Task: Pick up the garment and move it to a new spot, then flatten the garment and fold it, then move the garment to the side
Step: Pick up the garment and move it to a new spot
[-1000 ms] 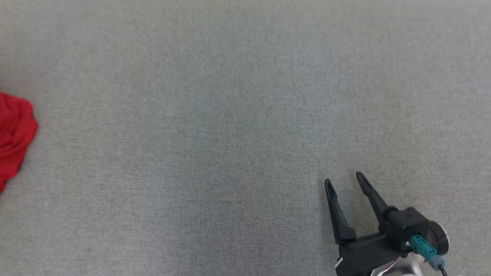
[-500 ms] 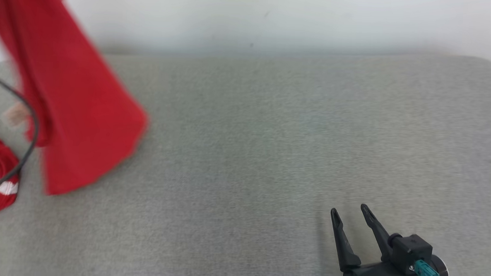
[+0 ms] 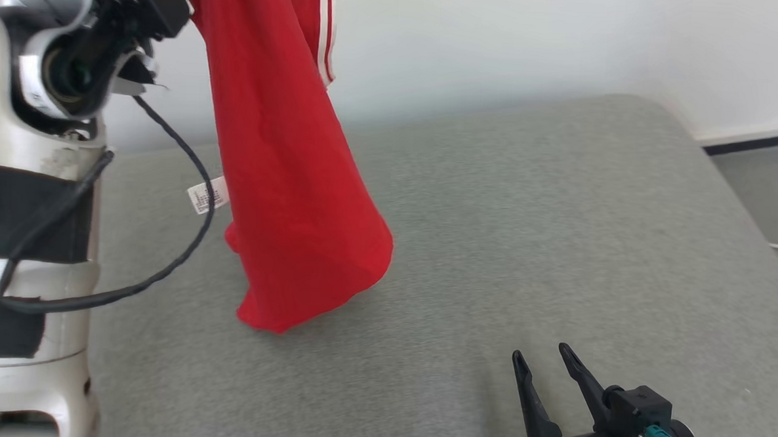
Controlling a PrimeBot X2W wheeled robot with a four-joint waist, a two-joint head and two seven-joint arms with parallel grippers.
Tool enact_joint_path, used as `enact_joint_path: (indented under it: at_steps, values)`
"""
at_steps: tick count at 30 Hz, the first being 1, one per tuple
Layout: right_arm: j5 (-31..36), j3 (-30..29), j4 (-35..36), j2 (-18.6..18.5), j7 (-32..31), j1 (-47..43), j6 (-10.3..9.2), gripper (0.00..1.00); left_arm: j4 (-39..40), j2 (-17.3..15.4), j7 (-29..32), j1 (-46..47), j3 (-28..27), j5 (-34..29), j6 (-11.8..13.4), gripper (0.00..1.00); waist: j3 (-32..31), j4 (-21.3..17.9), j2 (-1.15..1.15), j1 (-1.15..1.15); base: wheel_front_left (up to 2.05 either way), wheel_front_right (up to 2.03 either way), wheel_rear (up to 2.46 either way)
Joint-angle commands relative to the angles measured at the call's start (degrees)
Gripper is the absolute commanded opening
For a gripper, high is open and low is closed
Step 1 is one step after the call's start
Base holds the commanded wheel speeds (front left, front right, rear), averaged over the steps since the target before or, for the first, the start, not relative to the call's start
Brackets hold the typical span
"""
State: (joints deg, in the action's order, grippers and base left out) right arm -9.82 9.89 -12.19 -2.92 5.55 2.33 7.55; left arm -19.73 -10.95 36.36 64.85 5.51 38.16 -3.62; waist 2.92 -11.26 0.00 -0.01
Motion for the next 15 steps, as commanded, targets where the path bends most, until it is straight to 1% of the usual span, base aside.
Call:
enact_joint_path:
  at_steps: [1,7,12,15]
  values:
    - [0.22,0.26,0.35,0.01,-0.12,-0.5,-0.12,1.0,-0.56,0.51,-0.79,-0.27,0.06,0.32,-0.41,0.0,-1.28,-4.35,0.0,0.01,0.0,0.0,0.0]
    - [-0.32,0.0,1.06,0.02,-0.73,-1.53,-0.12,1.0,-3.35,4.14,-2.51,-4.34,1.93,2.13,-1.27,0.0,-0.34,-7.26,0.0,0.01,0.0,0.0,0.0]
    - [-0.73,0.48,1.84,0.02,-1.05,-1.75,-0.12,1.0,-6.01,6.45,-5.92,-11.59,4.04,3.17,-1.91,0.0,0.73,-8.83,0.0,0.01,0.0,0.0,0.0]
    - [-0.62,0.33,2.11,0.03,-1.26,-1.4,-0.12,1.0,-8.46,7.37,-7.91,-17.04,4.88,5.61,-2.12,0.0,1.28,-9.37,0.0,0.01,0.0,0.0,0.0]
